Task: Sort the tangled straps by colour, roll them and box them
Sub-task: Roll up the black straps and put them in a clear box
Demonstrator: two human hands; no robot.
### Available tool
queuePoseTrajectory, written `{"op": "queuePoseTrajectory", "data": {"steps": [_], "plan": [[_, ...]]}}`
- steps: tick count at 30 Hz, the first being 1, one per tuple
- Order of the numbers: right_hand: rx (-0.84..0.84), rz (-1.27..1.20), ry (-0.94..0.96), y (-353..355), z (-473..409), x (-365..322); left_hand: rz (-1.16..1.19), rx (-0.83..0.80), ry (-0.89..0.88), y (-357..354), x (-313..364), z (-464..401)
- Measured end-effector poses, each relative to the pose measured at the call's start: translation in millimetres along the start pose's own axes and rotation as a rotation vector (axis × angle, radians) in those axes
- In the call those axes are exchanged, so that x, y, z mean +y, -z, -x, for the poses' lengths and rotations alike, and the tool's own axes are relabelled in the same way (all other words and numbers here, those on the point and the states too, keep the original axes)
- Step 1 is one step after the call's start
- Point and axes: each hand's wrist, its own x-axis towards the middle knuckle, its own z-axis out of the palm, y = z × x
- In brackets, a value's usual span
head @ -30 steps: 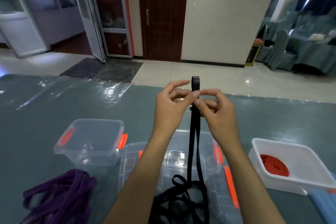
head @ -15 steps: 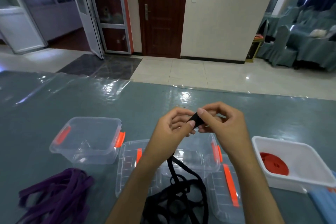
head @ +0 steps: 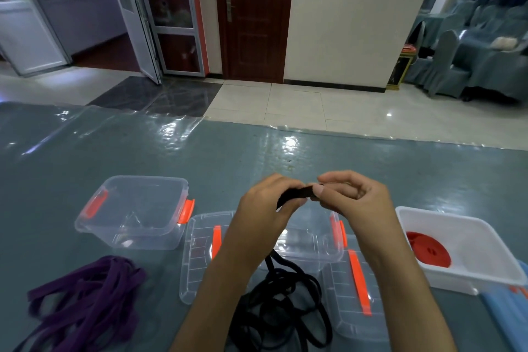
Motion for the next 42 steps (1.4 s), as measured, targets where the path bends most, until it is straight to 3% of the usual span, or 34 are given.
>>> {"op": "queuePoseTrajectory", "data": {"steps": [4,7,9,13,20,23,27,30,35,38,42], "plan": [[-0.035,-0.279,-0.168,1.6,-1.3,6.9,0.024,0.021,-0.05,3.7,-1.4,-1.7],[-0.098,-0.45,-0.293,-0.9,-2.2,16.2,0.127,0.104,-0.092,2.5,-1.9,-0.1],[-0.118,-0.514,-0.36,-4.1,-0.9,18.5,0.275,0.153,-0.03,-0.9,-1.7,2.1],[-0.096,-0.47,-0.41,-11.5,2.3,18.4,0.642,0.169,0.18,-5.2,0.9,4.3],[-0.117,-0.521,-0.396,-21.6,10.0,18.4,0.616,0.175,0.155,-13.4,0.3,6.4],[-0.089,-0.542,-0.367,-17.9,11.0,22.8,0.56,0.098,0.13,-12.9,-3.0,8.0],[-0.064,-0.341,-0.305,-16.6,13.0,22.1,0.566,0.09,0.123,-12.3,-5.2,10.7],[0.018,-0.17,-0.1,-14.1,12.6,24.5,0.596,0.069,0.177,-13.1,-6.3,13.1],[0.003,0.0,0.208,-14.2,12.3,25.1,0.578,0.024,0.184,-13.9,-9.3,12.5],[0.037,0.002,0.176,-11.8,7.8,25.5,0.687,0.05,0.247,-12.8,-7.6,10.7],[-0.039,-0.053,0.137,-14.6,9.1,31.0,0.844,0.185,0.357,-11.3,-6.0,9.8]]}}
